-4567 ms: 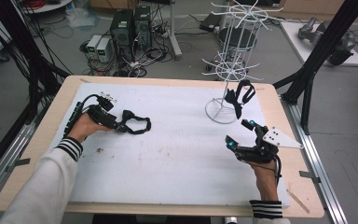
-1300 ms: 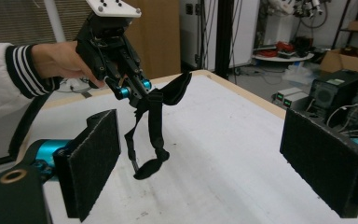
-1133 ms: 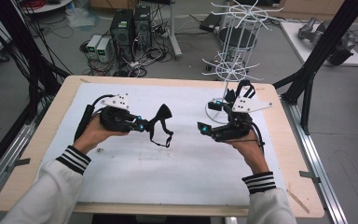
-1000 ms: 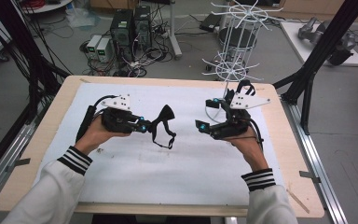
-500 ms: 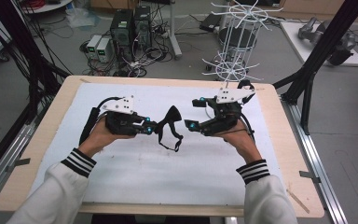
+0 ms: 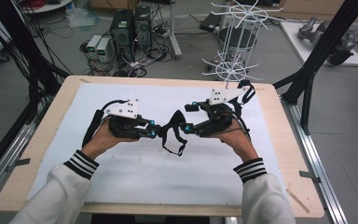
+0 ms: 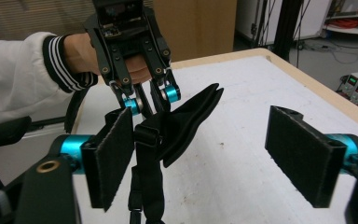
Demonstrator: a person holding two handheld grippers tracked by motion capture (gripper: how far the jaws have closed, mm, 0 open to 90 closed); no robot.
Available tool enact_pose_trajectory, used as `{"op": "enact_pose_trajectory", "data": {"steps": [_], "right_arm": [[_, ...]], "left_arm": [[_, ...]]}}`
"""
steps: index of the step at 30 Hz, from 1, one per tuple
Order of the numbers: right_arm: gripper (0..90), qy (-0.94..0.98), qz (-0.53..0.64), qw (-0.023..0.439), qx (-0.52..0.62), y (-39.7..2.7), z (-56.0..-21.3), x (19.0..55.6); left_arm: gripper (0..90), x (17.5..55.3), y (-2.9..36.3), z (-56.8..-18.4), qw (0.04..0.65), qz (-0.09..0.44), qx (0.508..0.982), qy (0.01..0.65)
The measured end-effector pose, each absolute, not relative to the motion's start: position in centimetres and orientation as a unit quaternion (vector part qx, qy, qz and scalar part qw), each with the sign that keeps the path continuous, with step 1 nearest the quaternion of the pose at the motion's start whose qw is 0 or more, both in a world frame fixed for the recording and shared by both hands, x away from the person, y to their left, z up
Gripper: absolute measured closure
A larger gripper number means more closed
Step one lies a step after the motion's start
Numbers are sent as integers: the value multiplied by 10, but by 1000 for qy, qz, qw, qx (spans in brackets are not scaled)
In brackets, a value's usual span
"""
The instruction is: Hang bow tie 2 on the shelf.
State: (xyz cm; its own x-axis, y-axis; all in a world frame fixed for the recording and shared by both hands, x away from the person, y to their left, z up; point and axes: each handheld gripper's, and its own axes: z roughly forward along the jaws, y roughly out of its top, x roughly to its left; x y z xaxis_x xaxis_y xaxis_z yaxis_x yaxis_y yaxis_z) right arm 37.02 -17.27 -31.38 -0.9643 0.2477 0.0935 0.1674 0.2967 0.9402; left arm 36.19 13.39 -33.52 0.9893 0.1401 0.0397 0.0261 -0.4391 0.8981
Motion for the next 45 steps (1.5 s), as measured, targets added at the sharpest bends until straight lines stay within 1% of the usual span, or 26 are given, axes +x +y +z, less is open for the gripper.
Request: {"op": "enact_pose_trajectory", "data": {"steps": [5, 10, 12, 17, 20, 22, 26, 27, 30, 40, 41, 42, 43, 44, 45], "right_arm": [[286, 802, 585, 23, 118, -169, -310, 370], [336, 805, 582, 29, 111, -165, -310, 370], [382, 804, 583, 26, 113, -165, -311, 370], [456, 803, 585, 21, 109, -165, -311, 371], [545, 805, 583, 18, 108, -165, -311, 371], [582, 803, 586, 10, 108, -164, -311, 371], [781, 809, 578, 11, 104, -163, -312, 369], [808, 809, 579, 11, 100, -162, -312, 370], [835, 812, 576, 6, 99, -162, -312, 369], [840, 814, 572, 16, 104, -162, -311, 368], [841, 814, 571, 18, 104, -162, -311, 368], [841, 813, 572, 18, 104, -161, -311, 368], [840, 814, 571, 19, 103, -162, -310, 367], [840, 814, 570, 23, 104, -161, -310, 367], [840, 815, 570, 26, 104, -162, -310, 367]], "left_arm": [[816, 360, 134, -334, 531, 57, 844, 45], [816, 357, 136, -333, 534, 59, 842, 44], [816, 358, 137, -332, 533, 61, 843, 43], [816, 358, 138, -332, 535, 64, 842, 42], [817, 358, 137, -332, 536, 67, 841, 41], [816, 357, 137, -331, 538, 68, 839, 40], [817, 357, 137, -332, 535, 73, 840, 41], [817, 357, 137, -332, 534, 74, 841, 41], [817, 357, 138, -331, 536, 75, 840, 42], [807, 359, 139, -332, 539, 71, 838, 47], [789, 359, 139, -332, 541, 69, 837, 52], [721, 359, 139, -332, 546, 68, 833, 56], [591, 360, 139, -332, 553, 69, 828, 62], [424, 360, 138, -333, 564, 68, 820, 70], [290, 361, 139, -333, 568, 70, 816, 80]]}}
